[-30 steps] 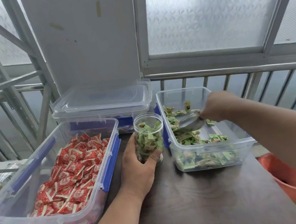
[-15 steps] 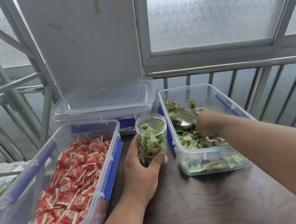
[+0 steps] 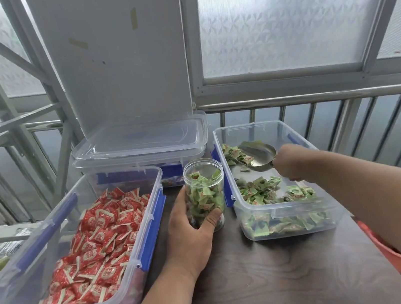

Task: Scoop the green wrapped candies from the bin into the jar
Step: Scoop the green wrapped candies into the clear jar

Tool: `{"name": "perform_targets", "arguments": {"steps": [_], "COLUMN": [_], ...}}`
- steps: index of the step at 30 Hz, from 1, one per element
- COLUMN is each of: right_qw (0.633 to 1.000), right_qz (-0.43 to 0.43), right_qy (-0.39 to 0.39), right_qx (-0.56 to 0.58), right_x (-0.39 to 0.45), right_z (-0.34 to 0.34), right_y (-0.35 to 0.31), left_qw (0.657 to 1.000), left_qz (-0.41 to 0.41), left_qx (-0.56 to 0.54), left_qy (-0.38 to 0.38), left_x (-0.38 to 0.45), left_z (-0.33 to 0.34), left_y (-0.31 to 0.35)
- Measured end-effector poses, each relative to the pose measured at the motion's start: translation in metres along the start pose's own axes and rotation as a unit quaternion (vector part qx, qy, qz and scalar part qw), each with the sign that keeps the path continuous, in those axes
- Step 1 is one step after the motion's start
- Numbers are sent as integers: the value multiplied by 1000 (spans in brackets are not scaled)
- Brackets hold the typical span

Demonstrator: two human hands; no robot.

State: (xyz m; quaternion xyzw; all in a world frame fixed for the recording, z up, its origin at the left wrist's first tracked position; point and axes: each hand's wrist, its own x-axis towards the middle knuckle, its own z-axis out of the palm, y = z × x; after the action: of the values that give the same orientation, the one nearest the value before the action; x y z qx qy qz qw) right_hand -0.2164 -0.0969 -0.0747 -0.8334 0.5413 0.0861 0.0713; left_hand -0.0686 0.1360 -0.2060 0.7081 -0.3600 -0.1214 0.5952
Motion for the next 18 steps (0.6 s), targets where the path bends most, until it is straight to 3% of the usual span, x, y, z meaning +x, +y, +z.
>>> {"name": "perform_targets", "arguments": {"steps": [9,18], "right_qw": [984,976], "right_qz": [-8,-125], "right_qy": [62,84], "right_qx": [168,155], "right_x": [-28,-78], "right_z": [-27,-61], "right_y": [43,27], "left_qw": [1000,999], "left_qz": [18,25], "left_qx": [4,-13], "left_qy": [-3,16], "left_x": [0,-5], "left_z": [1,0], "left_y": [1,6]}}
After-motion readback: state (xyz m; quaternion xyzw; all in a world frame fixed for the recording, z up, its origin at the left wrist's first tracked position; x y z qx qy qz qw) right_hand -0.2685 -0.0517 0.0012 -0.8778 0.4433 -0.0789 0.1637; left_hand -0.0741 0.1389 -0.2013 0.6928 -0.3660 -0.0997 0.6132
